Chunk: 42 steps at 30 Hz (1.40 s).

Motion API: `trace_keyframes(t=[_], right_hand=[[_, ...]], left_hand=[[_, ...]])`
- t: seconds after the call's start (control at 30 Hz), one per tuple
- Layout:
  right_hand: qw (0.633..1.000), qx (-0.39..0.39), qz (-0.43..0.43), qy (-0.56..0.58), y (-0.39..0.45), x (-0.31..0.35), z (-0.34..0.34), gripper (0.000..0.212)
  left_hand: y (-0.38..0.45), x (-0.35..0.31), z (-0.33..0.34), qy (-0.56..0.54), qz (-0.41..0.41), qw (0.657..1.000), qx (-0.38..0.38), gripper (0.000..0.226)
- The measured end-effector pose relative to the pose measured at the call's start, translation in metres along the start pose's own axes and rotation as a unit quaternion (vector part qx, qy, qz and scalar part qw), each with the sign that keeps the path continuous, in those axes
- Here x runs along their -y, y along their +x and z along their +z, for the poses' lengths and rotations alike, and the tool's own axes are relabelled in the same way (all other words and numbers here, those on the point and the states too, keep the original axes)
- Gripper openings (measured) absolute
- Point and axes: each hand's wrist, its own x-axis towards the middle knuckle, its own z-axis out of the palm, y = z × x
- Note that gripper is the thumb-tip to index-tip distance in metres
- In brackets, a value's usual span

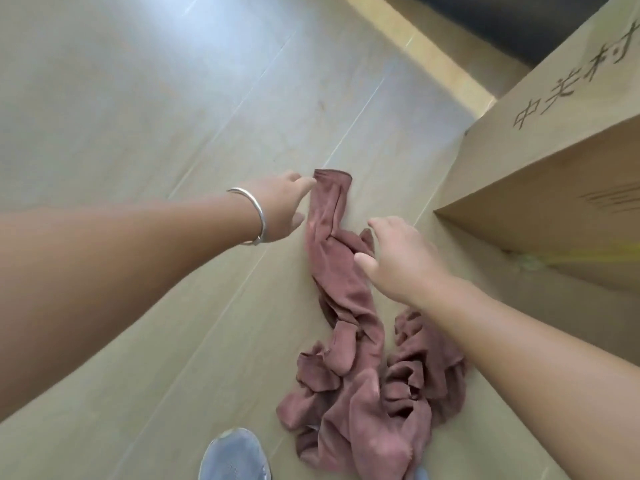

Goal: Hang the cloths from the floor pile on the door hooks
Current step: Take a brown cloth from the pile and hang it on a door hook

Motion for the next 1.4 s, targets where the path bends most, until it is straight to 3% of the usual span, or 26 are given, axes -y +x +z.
trace_keyframes(t=[0.13,0.23,0.37,0.47,0.53,0.63,0.7,0.83,0.97,1.07,1.17,1.27,1.4], right_hand=[[0.997,-0.034,-0.024,0.073,0.053,-0.006,0.041,0.054],[0.984,-0.036,0.012,0.174,0.065,-0.001,0.051,0.064],[0.991,0.081,0.058,0.090,0.033,0.007,0.036,0.065],[0.981,0.185,0.048,0.030,-0.015,0.020,0.000,0.073],[0.977,0.212,0.013,0.001,-0.043,0.038,-0.034,0.062],[0.974,0.217,-0.034,-0.050,-0.074,0.083,-0.097,0.025],[0.973,0.196,-0.076,-0.096,-0.085,0.125,-0.144,0.011],[0.960,0.141,-0.168,-0.174,-0.093,0.217,-0.228,0.016],[0.937,0.009,-0.272,-0.218,-0.104,0.339,-0.308,0.010],[0.901,-0.090,-0.348,-0.244,-0.121,0.419,-0.346,0.009],[0.878,-0.132,-0.377,-0.264,-0.141,0.481,-0.369,0.014],[0.857,-0.157,-0.396,-0.290,-0.165,0.527,-0.382,0.049],[0.812,-0.246,-0.462,-0.257,-0.196,0.554,-0.372,0.026]], left_hand=[[0.066,0.006,0.023,-0.036,0.055,0.998,-0.016,0.069],[0.084,0.004,0.029,0.039,0.069,0.997,-0.019,0.057],[0.042,-0.004,0.024,0.097,0.054,0.993,0.039,0.022],[-0.029,-0.002,0.006,-0.058,0.077,0.995,0.022,0.010],[-0.079,0.000,-0.021,-0.139,0.076,0.987,-0.007,0.020],[-0.149,0.012,-0.072,-0.158,0.047,0.985,-0.053,0.029],[-0.196,0.034,-0.110,-0.139,0.004,0.985,-0.099,0.028],[-0.275,0.090,-0.180,-0.119,-0.089,0.965,-0.218,0.010],[-0.368,0.155,-0.260,-0.084,-0.202,0.937,-0.271,0.009],[-0.445,0.202,-0.304,-0.084,-0.300,0.905,-0.290,0.023],[-0.528,0.234,-0.327,-0.073,-0.357,0.867,-0.341,0.022],[-0.599,0.241,-0.330,-0.070,-0.371,0.825,-0.421,0.016],[-0.666,0.225,-0.309,-0.086,-0.392,0.790,-0.464,0.013]])
